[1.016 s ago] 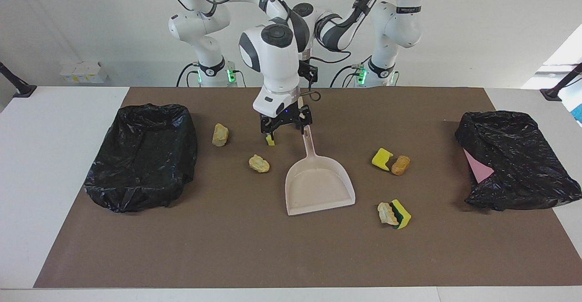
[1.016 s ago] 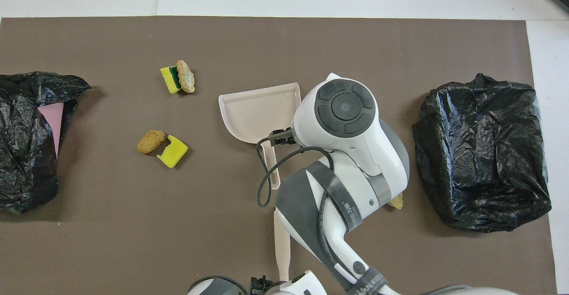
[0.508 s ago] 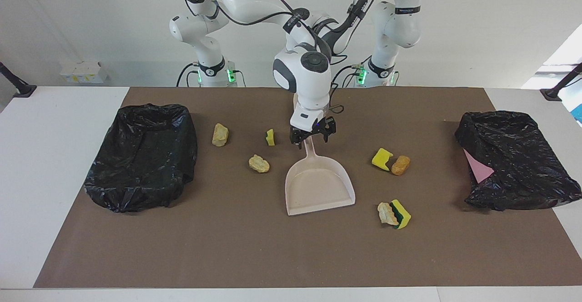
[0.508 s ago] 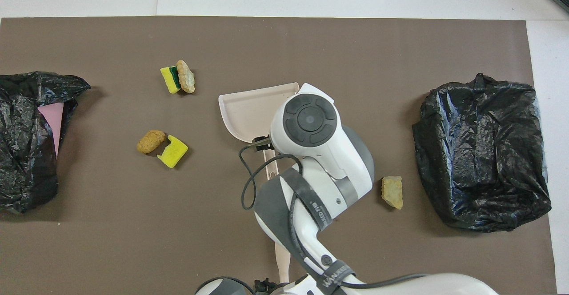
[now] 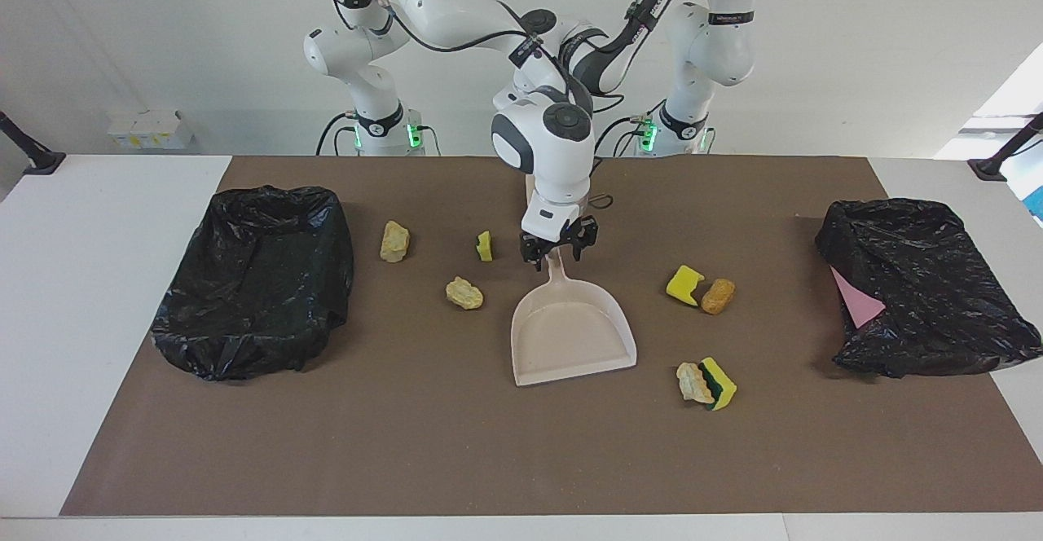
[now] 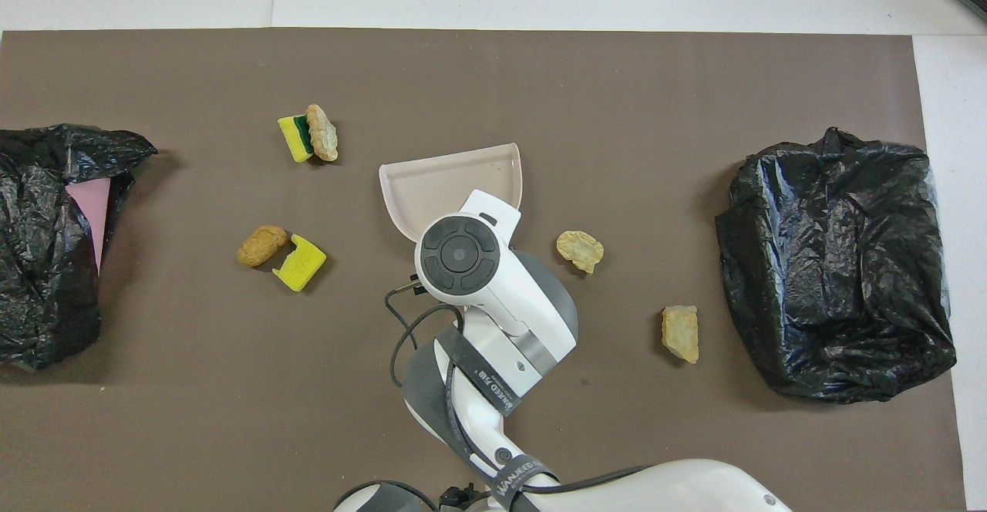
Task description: Sweep and dump trash in bin
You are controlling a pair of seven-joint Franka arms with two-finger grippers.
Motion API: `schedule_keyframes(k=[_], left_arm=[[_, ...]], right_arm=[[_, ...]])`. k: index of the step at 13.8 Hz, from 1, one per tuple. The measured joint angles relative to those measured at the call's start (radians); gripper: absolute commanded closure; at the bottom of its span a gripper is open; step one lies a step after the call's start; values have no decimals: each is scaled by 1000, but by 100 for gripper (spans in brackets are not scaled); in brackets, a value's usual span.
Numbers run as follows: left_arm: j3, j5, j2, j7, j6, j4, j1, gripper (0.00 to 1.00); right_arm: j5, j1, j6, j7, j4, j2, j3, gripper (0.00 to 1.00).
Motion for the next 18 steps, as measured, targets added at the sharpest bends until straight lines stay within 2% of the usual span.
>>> schedule_keyframes(k=[2,5,8,12,15,18], left_arm=[[0,0,-5,-1,-9,0,0,100],[2,0,-13,-1,-33,0,0,100],[11,0,-69,-1,-141,-4,7,100],[21,0,-193,0,-285,-43,67,100],[24,4,-232,3,-354,-59,108,100],[25,19,-235,2,-388,-61,156,100]], right_arm=[[0,0,0,0,-4,-1,0,60],[0,0,0,3,-8,-4,-1,100],[0,1,0,11,-10,-7,0,100],[-8,-5,0,-2,-10,-21,-3,100],[-14,-64,0,-194,-9,-66,-5,100],[-15,-134,-2,-448,-10,-94,-7,100]])
